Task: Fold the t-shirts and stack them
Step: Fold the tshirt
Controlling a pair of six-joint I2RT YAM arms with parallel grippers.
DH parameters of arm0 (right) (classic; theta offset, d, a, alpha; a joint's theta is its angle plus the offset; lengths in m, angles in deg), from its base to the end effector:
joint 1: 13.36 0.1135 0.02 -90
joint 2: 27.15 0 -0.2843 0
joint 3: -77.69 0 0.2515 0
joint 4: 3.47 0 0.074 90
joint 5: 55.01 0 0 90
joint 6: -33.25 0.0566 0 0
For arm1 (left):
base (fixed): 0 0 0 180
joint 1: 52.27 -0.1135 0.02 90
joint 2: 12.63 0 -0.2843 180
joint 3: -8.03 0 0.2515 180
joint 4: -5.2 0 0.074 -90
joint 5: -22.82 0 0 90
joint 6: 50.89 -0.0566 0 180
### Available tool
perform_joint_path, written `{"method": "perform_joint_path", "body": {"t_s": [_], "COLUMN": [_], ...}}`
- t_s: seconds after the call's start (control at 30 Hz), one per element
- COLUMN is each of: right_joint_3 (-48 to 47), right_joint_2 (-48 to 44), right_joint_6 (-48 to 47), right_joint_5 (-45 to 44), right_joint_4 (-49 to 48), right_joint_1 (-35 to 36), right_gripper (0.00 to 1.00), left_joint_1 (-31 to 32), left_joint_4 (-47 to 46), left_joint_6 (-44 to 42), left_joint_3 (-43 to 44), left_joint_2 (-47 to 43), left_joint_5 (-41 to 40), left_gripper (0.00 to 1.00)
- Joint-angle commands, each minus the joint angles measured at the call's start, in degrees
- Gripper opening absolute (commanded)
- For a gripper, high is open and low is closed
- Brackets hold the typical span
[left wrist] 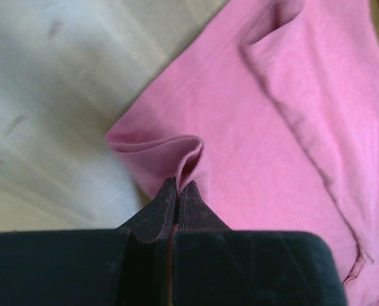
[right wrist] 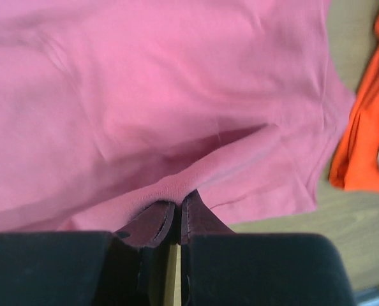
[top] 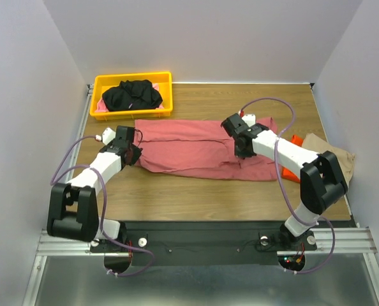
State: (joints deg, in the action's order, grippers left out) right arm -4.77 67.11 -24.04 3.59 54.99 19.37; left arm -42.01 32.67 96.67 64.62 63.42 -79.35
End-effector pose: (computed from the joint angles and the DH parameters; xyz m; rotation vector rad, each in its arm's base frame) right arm 0.2924 0.1529 0.2305 0.1237 2.5393 -0.3617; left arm 0.2746 -0.0376 0.2112 -1.0494 2.1461 -0.3143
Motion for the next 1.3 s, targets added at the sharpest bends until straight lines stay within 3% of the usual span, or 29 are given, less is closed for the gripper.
{"method": "perform_joint_path", "body": {"t_s": [0.0,0.47,0.7,0.93,1.03,1.1,1.27], "right_joint_3": [-5.9,-8.7,-7.2,6.3,11.3,13.5,18.1], "right_joint_2": [1.7,3.3,1.1,-15.3,-22.9,-26.9,-25.6], "right_joint_6": [-4.2,-8.3,-7.8,-6.3,-2.8,-4.0,-0.4], "right_joint_5": [-1.1,-0.9,0.8,9.2,10.7,16.8,16.1], "right_joint_4": [-3.5,-3.8,-3.8,-1.4,2.3,2.8,5.2], "right_joint_1": [-2.0,-7.2,-7.4,-6.7,-5.2,-3.9,-1.2], "right_gripper": [0.0,0.0,0.0,0.0,0.0,0.0,0.0], "left_joint_1": [-0.4,-3.8,-4.5,-4.4,-4.3,-4.3,-4.3], "left_joint_4": [-3.6,-1.8,-1.0,2.5,6.5,9.3,14.4], "left_joint_6": [-2.8,-5.0,-6.8,-7.2,-6.5,-5.8,-4.7], "left_joint_3": [5.5,10.0,10.4,-0.4,-6.5,-8.7,-11.8], "left_joint_2": [3.7,3.8,4.5,-6.0,-14.9,-18.6,-26.4], "left_joint_5": [2.0,1.4,5.7,11.0,11.7,11.9,10.4], "left_gripper": [0.0,0.0,0.0,0.0,0.0,0.0,0.0]}}
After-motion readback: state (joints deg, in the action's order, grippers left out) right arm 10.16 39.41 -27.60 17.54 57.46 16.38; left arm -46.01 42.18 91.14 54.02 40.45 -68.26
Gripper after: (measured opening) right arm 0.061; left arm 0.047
